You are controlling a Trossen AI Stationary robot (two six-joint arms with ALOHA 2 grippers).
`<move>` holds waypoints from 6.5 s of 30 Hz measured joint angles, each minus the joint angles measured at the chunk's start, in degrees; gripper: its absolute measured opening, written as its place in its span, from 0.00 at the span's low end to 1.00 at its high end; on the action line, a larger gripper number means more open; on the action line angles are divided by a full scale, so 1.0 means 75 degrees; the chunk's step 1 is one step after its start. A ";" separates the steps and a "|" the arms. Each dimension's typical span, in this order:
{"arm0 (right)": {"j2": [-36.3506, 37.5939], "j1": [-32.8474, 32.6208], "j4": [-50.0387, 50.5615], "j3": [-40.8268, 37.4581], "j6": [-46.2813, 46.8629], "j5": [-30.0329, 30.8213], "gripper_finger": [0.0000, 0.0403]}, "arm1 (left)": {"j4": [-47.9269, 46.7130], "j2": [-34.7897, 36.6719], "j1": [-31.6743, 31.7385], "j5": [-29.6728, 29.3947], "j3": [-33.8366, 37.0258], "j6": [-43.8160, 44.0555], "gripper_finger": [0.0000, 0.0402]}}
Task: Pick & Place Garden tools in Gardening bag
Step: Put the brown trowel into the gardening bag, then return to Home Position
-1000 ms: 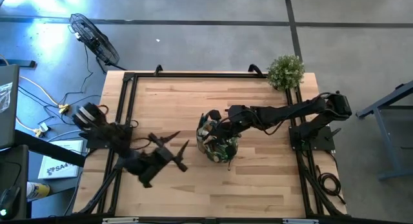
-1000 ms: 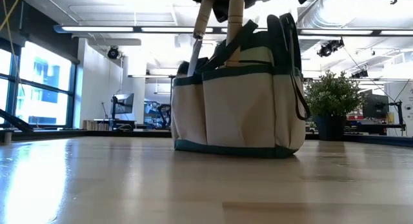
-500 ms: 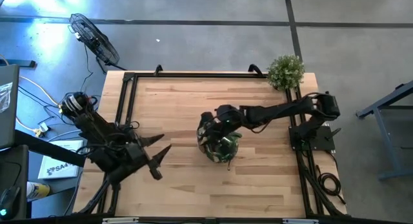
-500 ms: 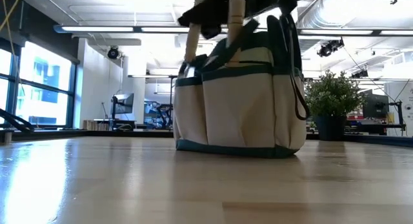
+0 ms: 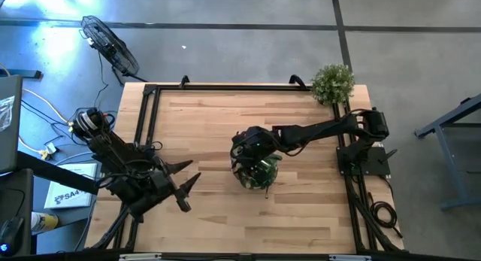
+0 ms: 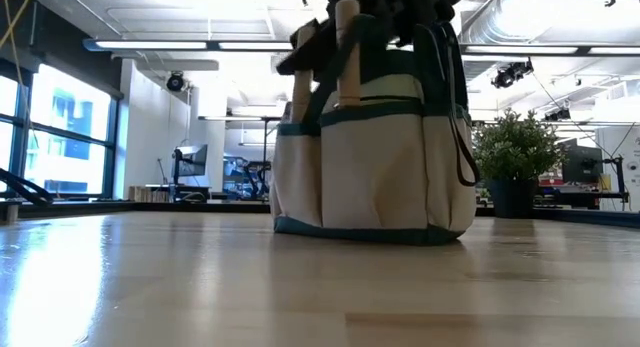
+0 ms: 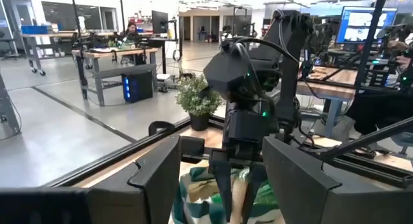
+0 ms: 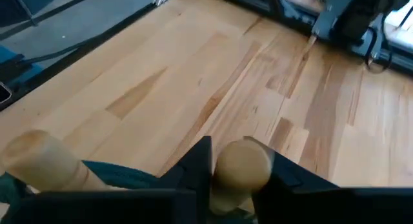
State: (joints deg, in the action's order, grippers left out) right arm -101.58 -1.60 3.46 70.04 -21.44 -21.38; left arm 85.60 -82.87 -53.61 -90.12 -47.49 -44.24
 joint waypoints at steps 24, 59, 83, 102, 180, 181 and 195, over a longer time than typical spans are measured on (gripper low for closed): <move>0.2044 -0.0291 0.0667 -0.0015 -0.0581 0.2801 0.61 | -0.1094 0.0006 -0.0005 0.0028 0.0461 0.0568 0.53; 0.8133 0.1124 0.2917 -0.2859 0.3054 0.0433 0.01 | -1.1493 0.6614 0.3899 0.3973 0.0429 0.2675 0.00; 0.8740 0.0226 -0.3290 -0.7288 0.3443 0.1457 0.01 | -1.2763 0.8923 0.4148 0.6327 0.2934 0.5971 0.00; 0.8740 0.0226 -0.4983 -0.8653 0.3827 0.1468 0.01 | -1.1760 1.0384 0.4148 0.7211 0.5052 0.6283 0.00; 1.3487 -0.0287 0.0129 -0.8976 0.3647 0.2660 0.01 | -1.1190 1.1001 0.4148 1.0289 0.6194 0.5513 0.00; 1.3487 -0.0286 0.0129 -0.8976 0.3650 0.2660 0.01 | -1.1165 1.1001 0.4148 1.0131 0.6194 0.5448 0.00; 1.3487 -0.0288 0.0121 -0.8979 0.3652 0.2659 0.01 | -1.1060 1.0998 0.4148 0.8973 0.6194 0.5389 0.00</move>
State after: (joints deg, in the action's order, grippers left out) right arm -0.43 -3.76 4.36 2.70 5.95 -1.44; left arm 2.66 -0.38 -22.50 -22.82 -1.04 -3.83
